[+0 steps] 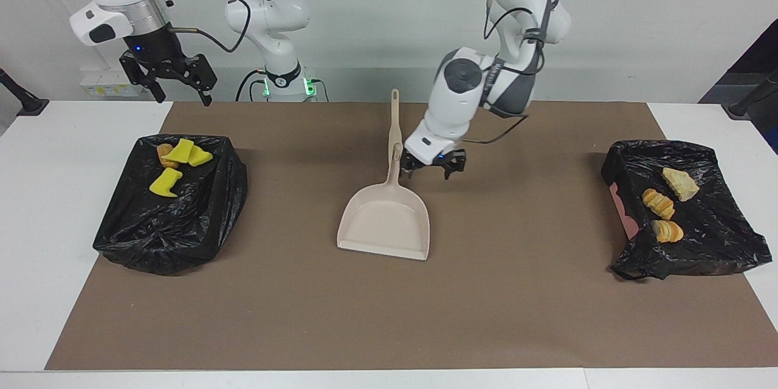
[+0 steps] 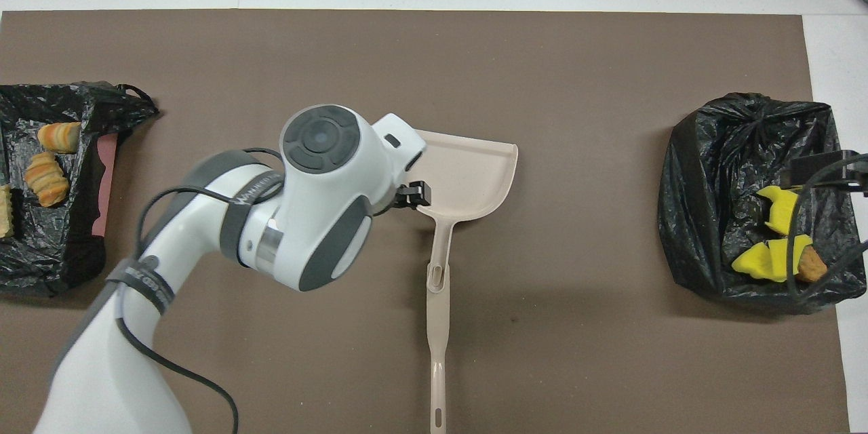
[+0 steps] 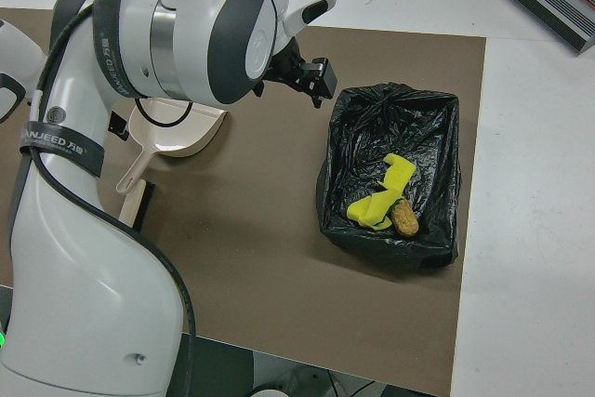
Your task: Sweep and dump trash in bin
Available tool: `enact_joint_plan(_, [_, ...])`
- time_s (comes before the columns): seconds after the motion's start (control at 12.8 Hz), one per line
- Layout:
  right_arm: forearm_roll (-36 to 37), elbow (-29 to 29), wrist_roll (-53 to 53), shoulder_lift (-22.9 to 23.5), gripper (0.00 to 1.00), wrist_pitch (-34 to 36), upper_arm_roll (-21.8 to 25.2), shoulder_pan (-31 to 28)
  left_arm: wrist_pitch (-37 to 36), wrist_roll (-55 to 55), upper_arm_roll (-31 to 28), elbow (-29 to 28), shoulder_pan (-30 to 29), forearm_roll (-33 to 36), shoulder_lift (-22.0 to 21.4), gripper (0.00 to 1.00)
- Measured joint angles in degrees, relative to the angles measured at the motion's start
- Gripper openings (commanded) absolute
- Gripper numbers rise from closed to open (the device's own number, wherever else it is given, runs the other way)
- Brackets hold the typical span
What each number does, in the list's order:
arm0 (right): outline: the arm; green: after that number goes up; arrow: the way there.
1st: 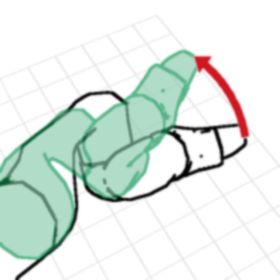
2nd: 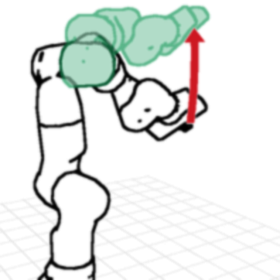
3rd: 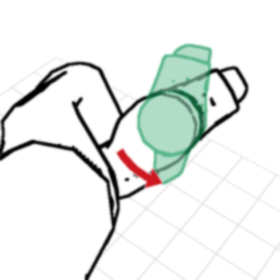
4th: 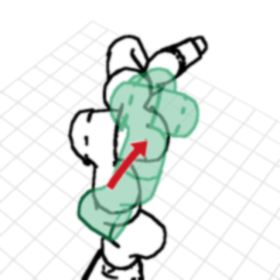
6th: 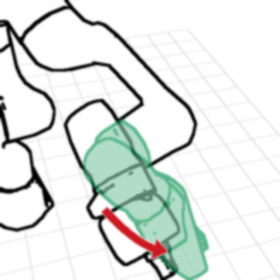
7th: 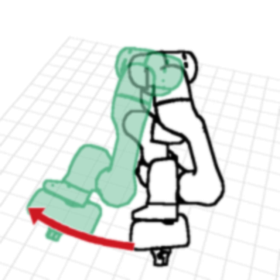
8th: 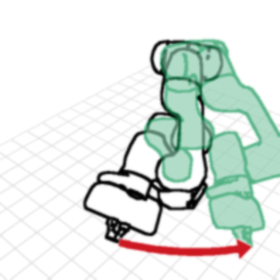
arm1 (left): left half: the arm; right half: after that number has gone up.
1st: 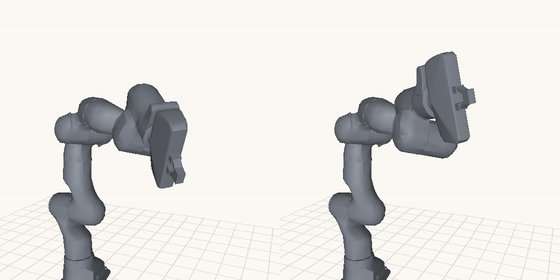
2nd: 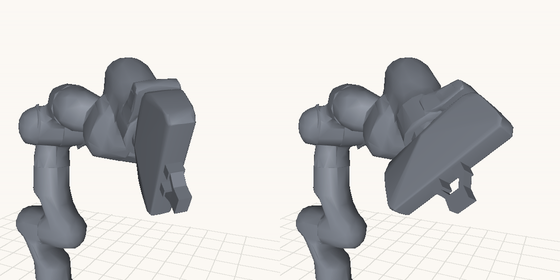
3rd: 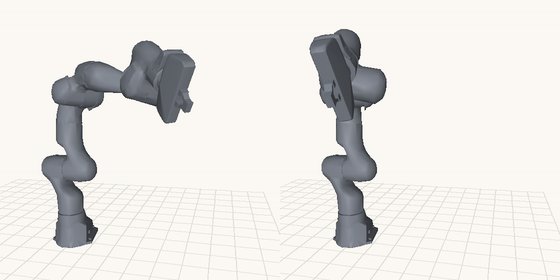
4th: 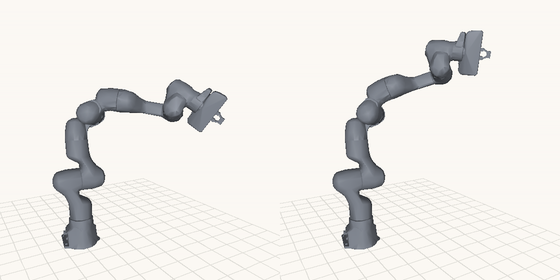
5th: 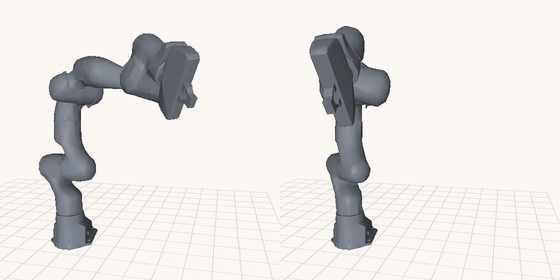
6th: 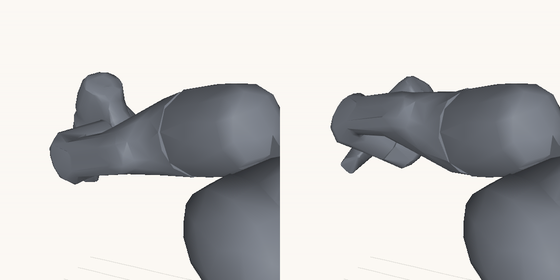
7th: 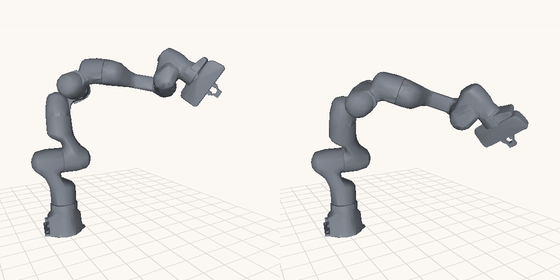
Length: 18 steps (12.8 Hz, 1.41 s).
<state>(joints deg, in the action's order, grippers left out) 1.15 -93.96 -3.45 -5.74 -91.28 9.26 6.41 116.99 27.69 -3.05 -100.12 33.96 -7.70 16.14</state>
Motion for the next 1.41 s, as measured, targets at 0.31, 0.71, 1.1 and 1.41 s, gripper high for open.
enact_joint_plan(0.31, [0.0, 0.0, 0.0, 0.0, 1.0, 0.0, 0.0, 0.0, 0.04, -7.59, -0.22, 0.38, -10.14, 0.01, -1.3, 1.0])
enact_joint_plan(0.71, [0.0, 0.0, 0.0, 0.0, 1.0, 0.0, 0.0, 0.0, -0.09, -25.53, -0.28, 1.5, -20.15, 0.01, -3.9, 1.0])
enact_joint_plan(1.1, [0.0, 0.0, 0.0, 0.0, 1.0, 0.0, 0.0, 0.0, -4.72, -32.61, -0.3, 1.91, -27.04, 1.95, -7.41, 1.0])
enact_joint_plan(1.41, [0.0, 0.0, 0.0, 0.0, 1.0, 0.0, 0.0, 0.0, -10.08, -37.12, -0.33, 1.96, -33.11, 2.12, -9.87, 1.0])
